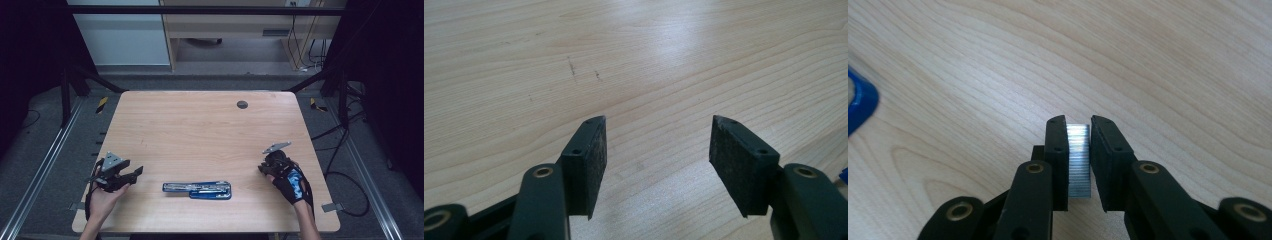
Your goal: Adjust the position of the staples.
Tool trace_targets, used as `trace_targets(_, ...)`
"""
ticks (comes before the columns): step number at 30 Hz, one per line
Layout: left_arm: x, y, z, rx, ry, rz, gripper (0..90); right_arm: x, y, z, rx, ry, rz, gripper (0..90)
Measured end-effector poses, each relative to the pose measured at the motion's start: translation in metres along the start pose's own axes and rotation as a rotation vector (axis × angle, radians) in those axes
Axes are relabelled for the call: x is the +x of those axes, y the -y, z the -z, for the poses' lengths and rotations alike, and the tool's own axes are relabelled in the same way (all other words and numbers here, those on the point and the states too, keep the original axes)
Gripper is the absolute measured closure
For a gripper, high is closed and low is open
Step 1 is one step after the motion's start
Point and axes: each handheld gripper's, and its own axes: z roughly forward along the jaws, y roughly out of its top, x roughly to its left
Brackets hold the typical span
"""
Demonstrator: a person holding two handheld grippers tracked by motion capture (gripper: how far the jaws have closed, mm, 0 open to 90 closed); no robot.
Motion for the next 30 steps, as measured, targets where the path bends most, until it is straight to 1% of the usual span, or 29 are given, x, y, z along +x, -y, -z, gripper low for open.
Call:
trace_targets(1,0.0,0.0,0.0,-0.001,0.0,0.0,40.3,0.001,-0.001,0.002,-0.009,-0.005,-0.001,78.1)
trace_targets(3,0.0,0.0,0.0,0.0,0.0,0.0,40.4,0.002,-0.002,0.006,-0.029,-0.017,0.022,78.1)
trace_targets(4,0.0,0.0,0.0,0.001,0.0,-0.001,40.4,0.004,-0.004,0.008,-0.033,-0.027,0.021,78.1)
trace_targets(6,0.0,0.0,0.0,0.001,0.002,-0.002,40.4,0.007,-0.006,0.012,-0.048,-0.043,0.052,78.1)
trace_targets(13,0.0,0.0,-0.001,0.003,0.002,-0.003,40.4,0.018,-0.016,0.022,-0.095,-0.094,0.118,78.1)
trace_targets(16,0.0,0.0,-0.001,0.005,0.004,-0.006,40.4,0.023,-0.019,0.024,-0.104,-0.125,0.133,78.2)
trace_targets(18,0.0,0.0,-0.001,0.005,0.005,-0.006,40.4,0.026,-0.021,0.025,-0.11,-0.139,0.149,78.1)
trace_targets(19,0.0,0.0,0.0,0.006,0.006,-0.006,40.4,0.029,-0.023,0.027,-0.117,-0.154,0.168,78.1)
trace_targets(20,0.0,0.0,-0.001,0.004,0.006,-0.003,40.4,0.029,-0.023,0.027,-0.117,-0.154,0.168,78.1)
trace_targets(22,0.0,0.0,0.0,0.004,0.007,-0.003,40.4,0.033,-0.025,0.028,-0.122,-0.177,0.191,78.1)
trace_targets(24,0.0,0.0,0.0,0.004,0.007,-0.003,40.4,0.037,-0.028,0.029,-0.12,-0.181,0.206,78.1)
trace_targets(26,0.0,0.001,-0.001,0.006,0.007,-0.002,40.4,0.037,-0.029,0.029,-0.118,-0.181,0.209,78.1)
trace_targets(28,0.0,0.001,-0.001,0.01,0.009,-0.005,40.4,0.039,-0.032,0.03,-0.128,-0.196,0.22,78.1)
trace_targets(30,0.0,0.0,-0.001,0.009,0.01,-0.005,40.5,0.04,-0.032,0.03,-0.127,-0.2,0.219,78.1)
